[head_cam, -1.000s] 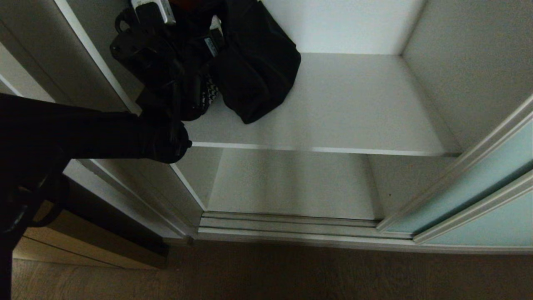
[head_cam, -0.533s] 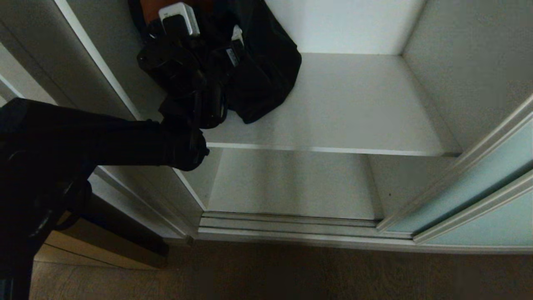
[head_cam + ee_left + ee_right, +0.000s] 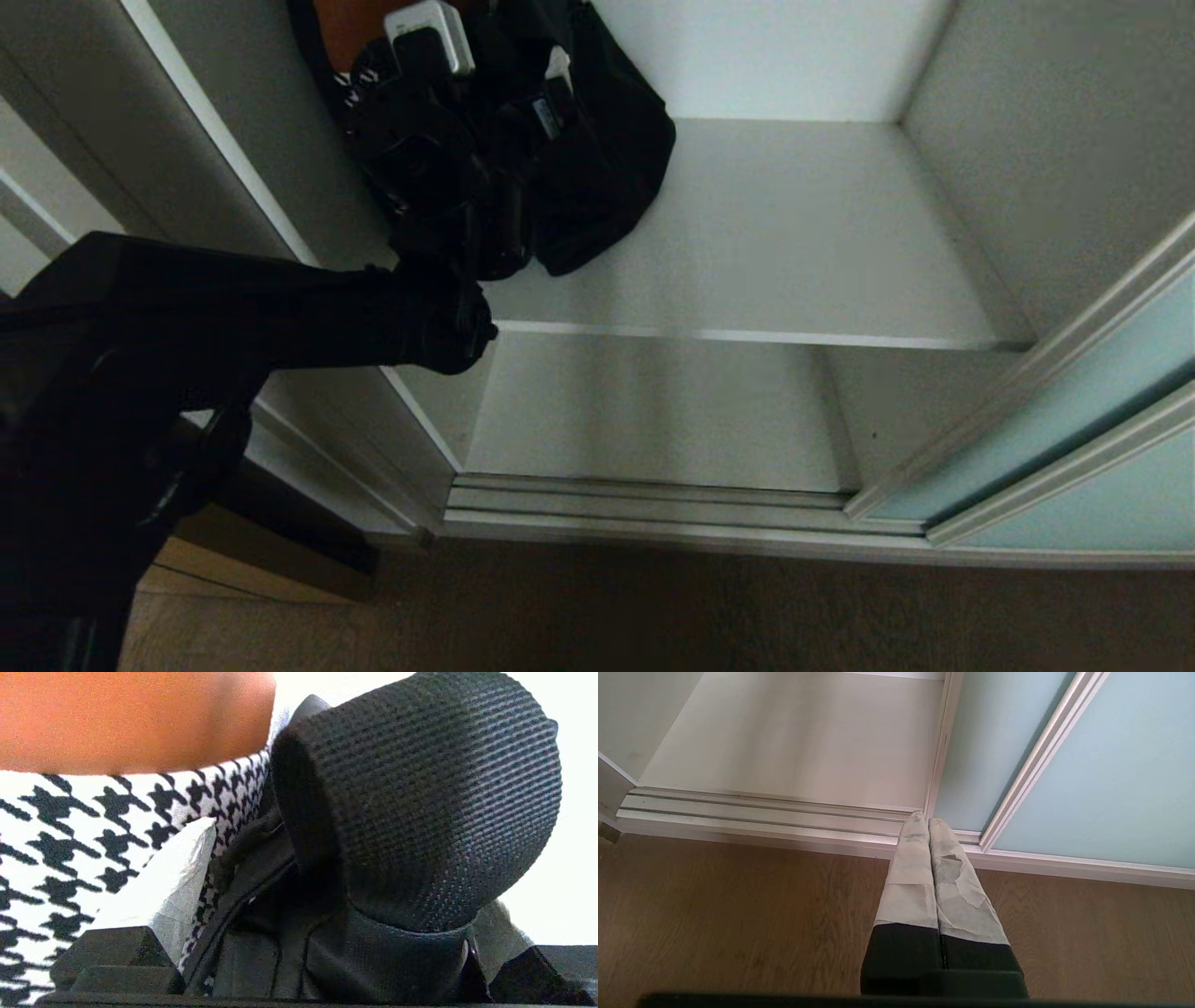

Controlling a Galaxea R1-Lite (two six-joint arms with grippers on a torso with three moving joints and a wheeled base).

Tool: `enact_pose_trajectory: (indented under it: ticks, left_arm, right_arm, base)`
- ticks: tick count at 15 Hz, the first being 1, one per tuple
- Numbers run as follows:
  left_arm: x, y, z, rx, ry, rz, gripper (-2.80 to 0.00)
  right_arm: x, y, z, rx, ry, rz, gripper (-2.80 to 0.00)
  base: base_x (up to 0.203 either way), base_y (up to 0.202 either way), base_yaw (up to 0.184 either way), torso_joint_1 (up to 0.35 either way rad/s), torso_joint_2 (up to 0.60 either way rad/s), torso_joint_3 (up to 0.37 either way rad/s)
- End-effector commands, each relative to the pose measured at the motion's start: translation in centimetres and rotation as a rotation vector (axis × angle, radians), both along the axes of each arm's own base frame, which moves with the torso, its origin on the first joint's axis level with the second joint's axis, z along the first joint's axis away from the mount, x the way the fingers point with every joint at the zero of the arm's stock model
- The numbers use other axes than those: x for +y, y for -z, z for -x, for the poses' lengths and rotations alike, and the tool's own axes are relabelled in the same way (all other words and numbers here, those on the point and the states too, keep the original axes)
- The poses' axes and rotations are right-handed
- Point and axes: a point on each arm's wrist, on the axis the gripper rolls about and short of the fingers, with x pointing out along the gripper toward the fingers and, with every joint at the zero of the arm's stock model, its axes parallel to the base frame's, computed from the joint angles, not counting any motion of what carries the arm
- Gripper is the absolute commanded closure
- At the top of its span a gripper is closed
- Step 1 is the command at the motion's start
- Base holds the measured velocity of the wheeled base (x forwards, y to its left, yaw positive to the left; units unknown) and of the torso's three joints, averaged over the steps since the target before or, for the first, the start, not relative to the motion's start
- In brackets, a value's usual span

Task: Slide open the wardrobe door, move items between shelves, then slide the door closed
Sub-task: Place the bag on the lower shelf

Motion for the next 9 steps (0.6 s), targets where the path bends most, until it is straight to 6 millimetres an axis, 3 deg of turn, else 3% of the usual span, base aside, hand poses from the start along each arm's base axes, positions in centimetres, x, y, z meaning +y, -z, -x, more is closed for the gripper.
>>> enact_pose_trajectory:
  ticks: [1,4,9]
  left_arm:
    - [-0.1,0.3,-0.4,-0.008,-0.007,0.012,-2.80]
    - [-0.2,0.0,-0.2,-0.010,-0.002,0.013,-2.80]
    - [-1.1,1.6,-1.1,0.013,0.010,-0.005,-2.80]
  right_arm:
    - [0.0,0.0,0.0,-0.001,0.000,0.001,0.00]
    - [0.0,0.0,0.0,-0.001,0.000,0.000,0.00]
    - [0.0,0.0,0.0,-0.001,0.000,0.000,0.00]
  base:
    - [0.000,0.000,0.000,0.000,0.00,0.000]
    - [0.000,0.000,0.000,0.000,0.00,0.000]
    - [0.000,0.000,0.000,0.000,0.00,0.000]
